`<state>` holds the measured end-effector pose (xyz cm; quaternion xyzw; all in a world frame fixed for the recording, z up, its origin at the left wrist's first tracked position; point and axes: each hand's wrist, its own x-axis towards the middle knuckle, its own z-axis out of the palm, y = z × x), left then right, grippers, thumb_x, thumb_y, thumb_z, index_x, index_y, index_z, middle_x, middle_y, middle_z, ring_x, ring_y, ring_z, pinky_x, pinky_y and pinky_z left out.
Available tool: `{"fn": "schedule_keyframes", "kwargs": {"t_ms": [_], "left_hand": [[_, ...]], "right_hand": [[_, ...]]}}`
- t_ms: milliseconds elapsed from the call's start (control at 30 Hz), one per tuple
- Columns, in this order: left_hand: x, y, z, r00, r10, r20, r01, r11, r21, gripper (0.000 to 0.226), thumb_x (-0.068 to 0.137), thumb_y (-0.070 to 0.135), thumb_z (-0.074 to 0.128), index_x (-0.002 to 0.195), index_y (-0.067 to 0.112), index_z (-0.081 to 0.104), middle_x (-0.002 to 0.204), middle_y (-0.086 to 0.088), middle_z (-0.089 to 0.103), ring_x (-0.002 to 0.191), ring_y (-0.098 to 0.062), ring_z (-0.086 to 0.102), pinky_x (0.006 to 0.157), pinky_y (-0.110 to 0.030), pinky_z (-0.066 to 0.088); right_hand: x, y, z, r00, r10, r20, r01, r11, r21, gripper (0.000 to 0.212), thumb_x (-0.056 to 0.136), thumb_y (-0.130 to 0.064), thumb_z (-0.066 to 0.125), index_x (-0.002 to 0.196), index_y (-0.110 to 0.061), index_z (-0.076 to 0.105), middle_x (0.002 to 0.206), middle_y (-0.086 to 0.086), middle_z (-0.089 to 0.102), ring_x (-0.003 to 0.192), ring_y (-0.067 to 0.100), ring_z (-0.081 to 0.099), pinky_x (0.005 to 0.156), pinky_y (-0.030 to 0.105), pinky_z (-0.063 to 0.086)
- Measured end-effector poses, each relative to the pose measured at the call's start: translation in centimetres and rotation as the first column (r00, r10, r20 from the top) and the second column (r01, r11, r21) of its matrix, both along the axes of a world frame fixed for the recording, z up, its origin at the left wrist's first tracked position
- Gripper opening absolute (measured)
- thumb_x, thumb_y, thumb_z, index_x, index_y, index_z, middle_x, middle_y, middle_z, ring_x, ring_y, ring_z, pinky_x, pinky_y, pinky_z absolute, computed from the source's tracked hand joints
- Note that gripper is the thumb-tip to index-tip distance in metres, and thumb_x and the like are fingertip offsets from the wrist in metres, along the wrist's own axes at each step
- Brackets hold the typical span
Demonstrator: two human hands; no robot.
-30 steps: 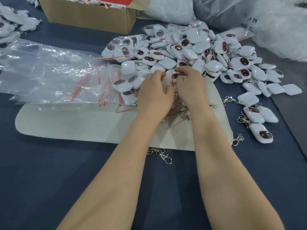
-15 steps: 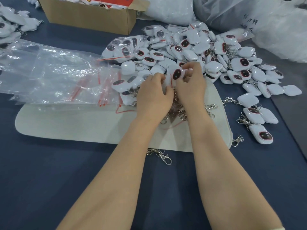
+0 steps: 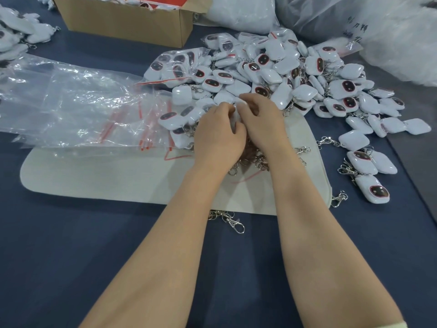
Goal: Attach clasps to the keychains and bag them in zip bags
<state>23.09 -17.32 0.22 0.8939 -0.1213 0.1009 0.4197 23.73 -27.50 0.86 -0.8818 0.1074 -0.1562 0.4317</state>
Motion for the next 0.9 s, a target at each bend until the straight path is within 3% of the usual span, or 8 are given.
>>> {"fn": "schedule_keyframes", "kwargs": {"t_ms": [100, 233, 333, 400, 533, 633, 733, 900], "left_hand": [[-0.1, -0.1, -0.1, 1.0, -0.009, 0.018, 0.008, 0.999, 0.034, 0.028, 0.09, 0.022, 0.051, 0.115, 0.012, 0.058, 0.111, -0.005, 0.061, 0.103, -0.023, 0.056, 0.082, -0.03, 0.039], [-0.1, -0.1, 0.0, 1.0, -0.01, 0.029, 0.01, 0.999, 0.034, 0.031, 0.09, 0.023, 0.051, 0.118, 0.011, 0.057, 0.114, -0.004, 0.061, 0.104, -0.022, 0.056, 0.083, -0.029, 0.039], [-0.3, -0.2, 0.0, 0.999, -0.019, 0.037, 0.018, 0.999, 0.04, 0.031, 0.09, 0.023, 0.051, 0.119, 0.012, 0.057, 0.114, -0.003, 0.061, 0.103, -0.022, 0.056, 0.083, -0.029, 0.039], [-0.3, -0.2, 0.0, 0.999, -0.019, 0.036, 0.017, 0.999, 0.039, 0.031, 0.091, 0.024, 0.051, 0.119, 0.012, 0.057, 0.113, -0.003, 0.061, 0.102, -0.022, 0.057, 0.083, -0.03, 0.04], [-0.6, -0.3, -0.1, 0.997, -0.043, 0.067, 0.037, 0.995, 0.09, 0.033, 0.092, 0.022, 0.049, 0.122, 0.01, 0.055, 0.119, -0.007, 0.058, 0.109, -0.024, 0.053, 0.087, -0.032, 0.038], [-1.1, -0.6, 0.1, 0.99, -0.094, 0.104, 0.082, 0.99, 0.114, 0.032, 0.093, 0.019, 0.049, 0.122, 0.007, 0.053, 0.122, -0.01, 0.055, 0.111, -0.026, 0.049, 0.088, -0.032, 0.037], [-1.5, -0.8, 0.2, 0.981, -0.143, 0.131, 0.124, 0.982, 0.143, 0.031, 0.093, 0.016, 0.049, 0.121, 0.005, 0.054, 0.124, -0.01, 0.054, 0.114, -0.026, 0.047, 0.092, -0.03, 0.035], [-1.9, -1.6, 0.6, 0.919, -0.371, 0.136, 0.35, 0.924, 0.157, 0.032, 0.091, 0.008, 0.048, 0.121, 0.0, 0.056, 0.136, -0.011, 0.049, 0.125, -0.027, 0.043, 0.105, -0.034, 0.032]], "right_hand": [[-0.2, -0.3, 0.0, 1.0, 0.013, -0.024, -0.014, 1.0, -0.022, 0.045, 0.091, -0.011, 0.053, 0.136, -0.014, 0.05, 0.13, 0.001, 0.057, 0.121, 0.013, 0.05, 0.086, 0.008, 0.029], [-0.3, 0.2, 0.3, 0.979, -0.177, 0.102, 0.157, 0.972, 0.176, 0.032, 0.092, -0.009, 0.054, 0.124, -0.01, 0.049, 0.106, 0.002, 0.058, 0.093, 0.014, 0.054, 0.081, 0.016, 0.04], [-0.3, 0.2, 0.5, 0.952, -0.286, 0.113, 0.186, 0.828, 0.529, 0.027, 0.091, -0.011, 0.061, 0.108, -0.012, 0.04, 0.106, 0.014, 0.062, 0.085, 0.018, 0.059, 0.086, 0.03, 0.051], [-0.2, 0.1, 0.5, 0.948, -0.301, 0.102, 0.173, 0.759, 0.628, 0.027, 0.089, -0.011, 0.065, 0.101, -0.013, 0.041, 0.099, 0.012, 0.065, 0.082, 0.016, 0.062, 0.087, 0.035, 0.054], [-0.2, -0.3, 0.7, 0.933, -0.324, 0.157, 0.082, 0.616, 0.784, 0.015, 0.089, -0.01, 0.064, 0.098, -0.015, 0.052, 0.084, -0.002, 0.061, 0.072, 0.007, 0.058, 0.063, 0.018, 0.049], [0.0, -0.6, 0.6, 0.91, -0.384, 0.153, 0.116, 0.591, 0.798, 0.01, 0.097, -0.014, 0.053, 0.107, -0.017, 0.054, 0.095, -0.005, 0.055, 0.091, 0.015, 0.056, 0.061, 0.018, 0.05], [0.2, -0.8, 0.5, 0.899, -0.426, 0.104, 0.145, 0.512, 0.846, 0.016, 0.101, -0.014, 0.044, 0.117, -0.013, 0.043, 0.105, 0.002, 0.048, 0.094, 0.022, 0.056, 0.061, 0.022, 0.054], [0.2, -1.2, 0.4, 0.896, -0.437, 0.074, 0.265, 0.662, 0.701, 0.04, 0.094, -0.014, 0.057, 0.129, -0.004, 0.04, 0.103, 0.004, 0.054, 0.084, 0.01, 0.057, 0.069, 0.011, 0.047]]}}
